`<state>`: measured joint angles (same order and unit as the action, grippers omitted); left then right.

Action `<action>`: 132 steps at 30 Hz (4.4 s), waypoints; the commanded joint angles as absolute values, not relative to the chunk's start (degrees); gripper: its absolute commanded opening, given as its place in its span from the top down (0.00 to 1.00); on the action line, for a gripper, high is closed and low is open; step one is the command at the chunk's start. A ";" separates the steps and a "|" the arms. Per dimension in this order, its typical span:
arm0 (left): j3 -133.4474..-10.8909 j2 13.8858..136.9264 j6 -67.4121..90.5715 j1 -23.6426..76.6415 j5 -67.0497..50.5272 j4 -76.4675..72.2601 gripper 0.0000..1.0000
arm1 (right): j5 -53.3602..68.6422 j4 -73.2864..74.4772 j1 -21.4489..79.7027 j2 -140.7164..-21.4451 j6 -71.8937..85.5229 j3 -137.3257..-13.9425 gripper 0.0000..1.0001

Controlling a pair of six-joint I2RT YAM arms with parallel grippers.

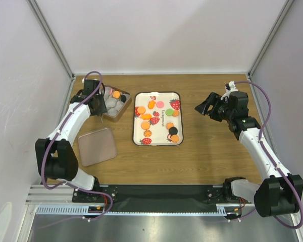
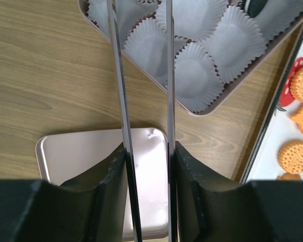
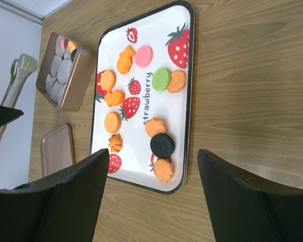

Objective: Pack the cookies

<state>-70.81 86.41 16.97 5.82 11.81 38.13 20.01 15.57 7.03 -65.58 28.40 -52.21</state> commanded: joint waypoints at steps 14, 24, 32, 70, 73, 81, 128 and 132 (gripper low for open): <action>-72.51 91.05 16.00 4.48 11.16 34.28 0.57 | 20.39 14.24 7.21 -64.95 27.77 -53.35 0.23; -71.81 92.55 16.00 4.57 10.99 32.78 0.57 | 20.39 14.33 7.21 -64.86 27.86 -53.52 0.23; -71.54 92.37 16.26 4.57 10.81 32.43 0.53 | 20.30 14.41 7.21 -64.86 27.77 -53.35 0.23; -62.39 83.84 21.62 30.50 3.78 31.11 0.50 | 19.86 14.24 7.38 -64.95 27.68 -53.53 0.23; -63.63 85.34 21.53 30.59 4.39 31.46 0.51 | 19.86 14.41 7.38 -64.86 27.60 -53.53 0.22; -65.83 89.73 20.83 30.67 4.39 31.11 0.52 | 19.69 14.41 7.30 -64.78 27.60 -53.61 0.23; -79.89 93.34 19.07 32.87 9.93 38.05 0.60 | 20.13 14.59 7.21 -64.07 27.51 -53.61 0.23; -80.68 90.80 18.90 32.44 13.27 39.28 0.60 | 20.13 14.59 7.12 -63.90 27.42 -53.70 0.23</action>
<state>-77.76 95.55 20.25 32.51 9.61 38.33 19.97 15.59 7.07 -65.56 28.40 -52.21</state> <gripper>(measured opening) 0.414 0.774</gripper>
